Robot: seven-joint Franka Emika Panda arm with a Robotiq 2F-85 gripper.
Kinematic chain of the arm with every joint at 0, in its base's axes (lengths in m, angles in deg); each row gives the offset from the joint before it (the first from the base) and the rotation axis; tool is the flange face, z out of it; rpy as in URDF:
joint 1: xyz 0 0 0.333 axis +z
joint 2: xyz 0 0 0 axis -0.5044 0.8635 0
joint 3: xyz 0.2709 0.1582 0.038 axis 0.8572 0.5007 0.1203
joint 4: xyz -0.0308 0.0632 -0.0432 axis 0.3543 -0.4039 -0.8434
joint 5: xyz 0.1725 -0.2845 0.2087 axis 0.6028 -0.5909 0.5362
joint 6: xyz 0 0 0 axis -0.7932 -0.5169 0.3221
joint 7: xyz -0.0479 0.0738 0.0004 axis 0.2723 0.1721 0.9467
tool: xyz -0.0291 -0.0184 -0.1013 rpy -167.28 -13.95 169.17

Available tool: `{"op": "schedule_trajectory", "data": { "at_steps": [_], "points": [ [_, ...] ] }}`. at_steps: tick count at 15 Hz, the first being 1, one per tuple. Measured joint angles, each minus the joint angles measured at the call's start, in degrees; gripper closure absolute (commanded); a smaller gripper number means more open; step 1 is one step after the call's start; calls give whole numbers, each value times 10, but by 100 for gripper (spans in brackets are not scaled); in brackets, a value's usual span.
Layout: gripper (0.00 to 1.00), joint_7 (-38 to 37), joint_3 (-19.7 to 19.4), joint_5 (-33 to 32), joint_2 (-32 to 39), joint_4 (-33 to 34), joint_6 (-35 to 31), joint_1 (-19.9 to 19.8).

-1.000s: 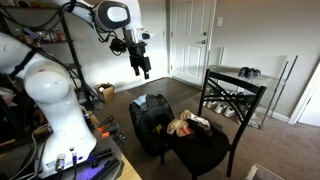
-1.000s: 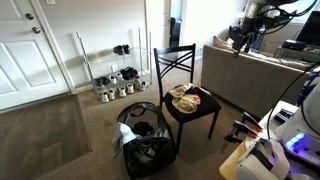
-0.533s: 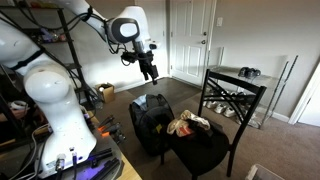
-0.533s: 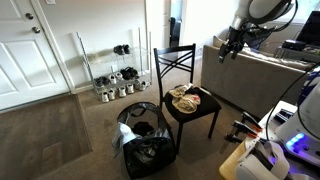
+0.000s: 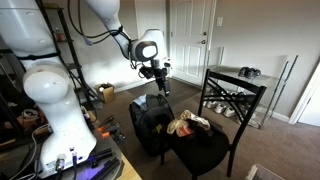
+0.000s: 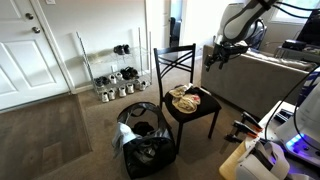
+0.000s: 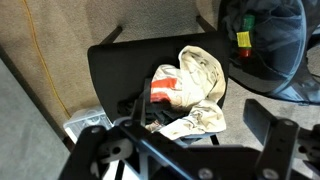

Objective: Shift the sock from the chair to the laundry basket

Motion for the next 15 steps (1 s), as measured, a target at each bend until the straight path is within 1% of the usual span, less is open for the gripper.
{"op": "schedule_trajectory", "data": {
  "at_steps": [2,5,9,12,15],
  "points": [
    [0,-8,-10,7,48,35,-1,0],
    [0,-8,-23,49,122,95,0,1],
    [0,-4,-26,110,211,170,2,1],
    [0,74,-2,159,235,193,-5,-10],
    [0,88,7,163,234,196,-5,-15]
  ]
}}
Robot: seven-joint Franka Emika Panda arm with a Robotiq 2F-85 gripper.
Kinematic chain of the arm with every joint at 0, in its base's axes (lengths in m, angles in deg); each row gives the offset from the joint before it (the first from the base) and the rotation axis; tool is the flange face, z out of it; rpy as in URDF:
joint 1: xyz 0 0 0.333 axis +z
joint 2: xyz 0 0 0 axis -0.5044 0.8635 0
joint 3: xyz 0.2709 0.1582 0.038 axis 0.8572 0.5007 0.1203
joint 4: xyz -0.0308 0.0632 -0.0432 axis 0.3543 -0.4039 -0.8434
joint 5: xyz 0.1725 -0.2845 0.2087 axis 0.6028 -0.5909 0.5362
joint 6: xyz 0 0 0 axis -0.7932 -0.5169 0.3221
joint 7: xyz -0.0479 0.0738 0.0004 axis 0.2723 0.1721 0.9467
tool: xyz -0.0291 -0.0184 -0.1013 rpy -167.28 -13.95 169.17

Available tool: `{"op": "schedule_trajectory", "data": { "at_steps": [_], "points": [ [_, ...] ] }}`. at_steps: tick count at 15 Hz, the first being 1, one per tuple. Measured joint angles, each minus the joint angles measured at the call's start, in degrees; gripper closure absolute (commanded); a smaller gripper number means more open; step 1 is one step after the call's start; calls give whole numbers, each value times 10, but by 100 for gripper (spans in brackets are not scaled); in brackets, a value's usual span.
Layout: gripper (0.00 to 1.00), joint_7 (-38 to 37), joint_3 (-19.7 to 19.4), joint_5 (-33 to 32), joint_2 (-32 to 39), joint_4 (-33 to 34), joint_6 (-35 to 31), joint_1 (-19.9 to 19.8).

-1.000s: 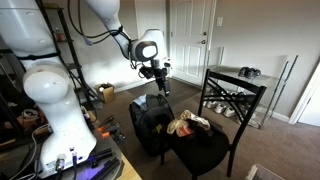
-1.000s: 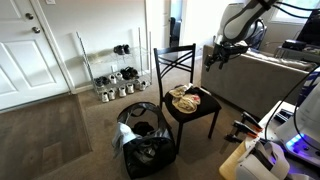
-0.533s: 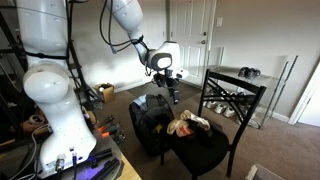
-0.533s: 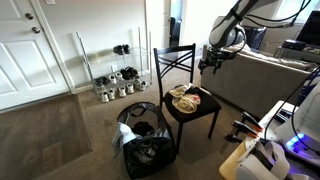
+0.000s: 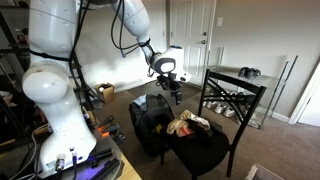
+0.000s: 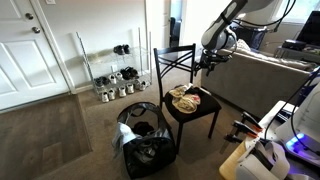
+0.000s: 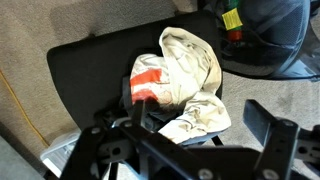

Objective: Shift the sock from the chair to the laundry basket

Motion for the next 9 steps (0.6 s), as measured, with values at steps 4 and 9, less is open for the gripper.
{"op": "schedule_trajectory", "data": {
  "at_steps": [4,9],
  "points": [
    [0,1,-1,0,0,0,0,1],
    [0,-9,-2,81,49,66,14,-9]
  ]
}}
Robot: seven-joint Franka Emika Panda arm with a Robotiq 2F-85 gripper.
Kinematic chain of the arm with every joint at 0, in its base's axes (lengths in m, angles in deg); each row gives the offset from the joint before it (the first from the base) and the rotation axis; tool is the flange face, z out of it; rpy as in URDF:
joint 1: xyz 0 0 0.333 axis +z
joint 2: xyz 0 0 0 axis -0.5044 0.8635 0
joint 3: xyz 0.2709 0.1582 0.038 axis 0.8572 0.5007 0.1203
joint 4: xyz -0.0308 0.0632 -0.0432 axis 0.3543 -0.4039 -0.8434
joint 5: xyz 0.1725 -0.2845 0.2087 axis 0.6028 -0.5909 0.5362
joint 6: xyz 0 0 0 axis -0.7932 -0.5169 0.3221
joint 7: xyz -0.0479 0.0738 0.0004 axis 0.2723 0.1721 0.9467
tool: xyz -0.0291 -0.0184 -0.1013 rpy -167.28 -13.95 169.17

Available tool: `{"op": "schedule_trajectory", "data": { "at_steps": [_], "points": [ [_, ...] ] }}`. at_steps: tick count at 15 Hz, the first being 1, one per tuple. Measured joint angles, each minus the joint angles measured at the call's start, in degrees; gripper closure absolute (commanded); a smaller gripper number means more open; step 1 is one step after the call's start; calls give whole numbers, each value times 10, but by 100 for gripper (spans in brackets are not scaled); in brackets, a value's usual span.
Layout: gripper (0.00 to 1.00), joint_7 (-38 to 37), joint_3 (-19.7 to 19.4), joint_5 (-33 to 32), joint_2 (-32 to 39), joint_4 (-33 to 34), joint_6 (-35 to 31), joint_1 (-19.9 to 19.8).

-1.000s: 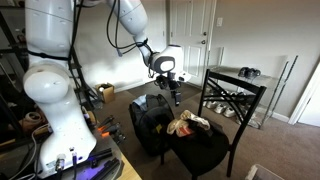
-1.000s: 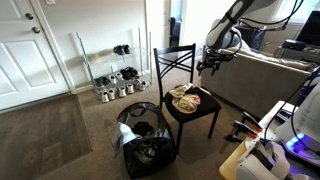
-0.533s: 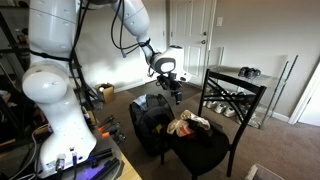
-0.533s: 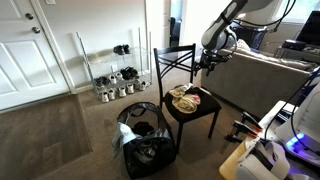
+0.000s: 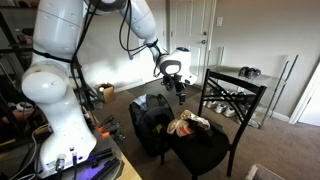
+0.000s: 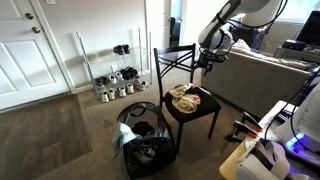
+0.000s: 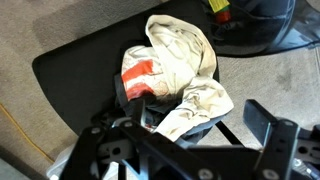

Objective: Shift the sock from the chair to the laundry basket

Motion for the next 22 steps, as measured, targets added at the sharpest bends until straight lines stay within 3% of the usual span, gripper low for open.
{"op": "schedule_trajectory", "data": {
  "at_steps": [7,14,22],
  "points": [
    [0,-65,8,116,167,186,43,-37],
    [0,-250,-12,137,272,300,85,-27],
    [0,-481,-43,137,340,375,152,-25]
  ]
}}
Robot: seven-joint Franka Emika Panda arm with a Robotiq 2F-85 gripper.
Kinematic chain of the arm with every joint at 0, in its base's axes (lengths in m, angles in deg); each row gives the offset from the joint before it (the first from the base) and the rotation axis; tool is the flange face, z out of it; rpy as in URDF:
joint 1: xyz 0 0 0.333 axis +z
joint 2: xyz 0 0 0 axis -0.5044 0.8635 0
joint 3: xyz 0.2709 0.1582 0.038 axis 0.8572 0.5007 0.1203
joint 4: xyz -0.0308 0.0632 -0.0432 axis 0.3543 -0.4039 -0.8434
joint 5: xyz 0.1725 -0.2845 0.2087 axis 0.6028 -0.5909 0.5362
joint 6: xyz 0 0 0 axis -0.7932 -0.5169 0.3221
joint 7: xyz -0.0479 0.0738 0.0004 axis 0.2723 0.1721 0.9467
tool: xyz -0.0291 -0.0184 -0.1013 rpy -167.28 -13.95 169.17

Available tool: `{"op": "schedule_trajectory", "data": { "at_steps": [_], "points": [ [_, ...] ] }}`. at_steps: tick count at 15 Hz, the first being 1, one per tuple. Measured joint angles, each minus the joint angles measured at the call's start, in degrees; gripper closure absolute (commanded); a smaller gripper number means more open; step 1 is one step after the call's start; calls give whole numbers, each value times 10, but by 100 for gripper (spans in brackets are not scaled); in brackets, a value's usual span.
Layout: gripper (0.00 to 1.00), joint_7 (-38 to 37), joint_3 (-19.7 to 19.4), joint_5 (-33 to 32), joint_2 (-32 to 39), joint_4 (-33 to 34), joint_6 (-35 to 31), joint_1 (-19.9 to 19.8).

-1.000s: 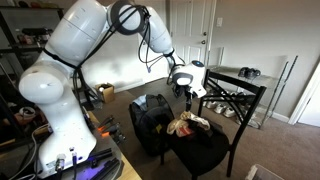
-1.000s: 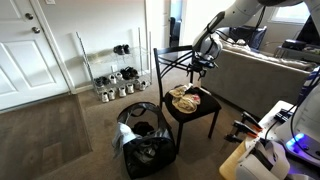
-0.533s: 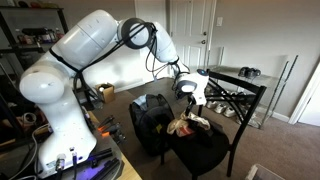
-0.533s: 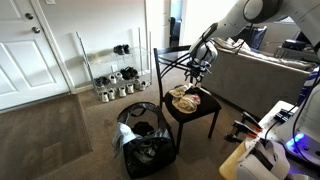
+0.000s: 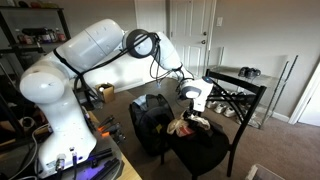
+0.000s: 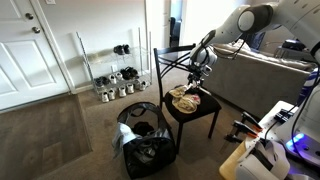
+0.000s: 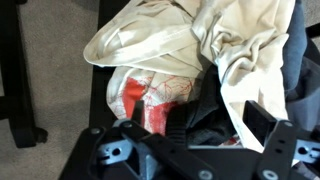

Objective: Shift the sock from the chair to the laundry basket

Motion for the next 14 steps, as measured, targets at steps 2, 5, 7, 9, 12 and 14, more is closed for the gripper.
{"op": "schedule_trajectory", "data": {
  "at_steps": [2,5,7,9,12,14],
  "points": [
    [0,-55,-1,0,12,12,13,-3],
    [0,-134,-3,0,30,35,34,-9],
    [0,-170,-2,1,42,48,41,-15],
    [0,-198,0,1,52,58,42,-20],
    [0,-222,5,1,63,71,42,-25],
    [0,-228,8,1,69,78,42,-26]
  ]
}}
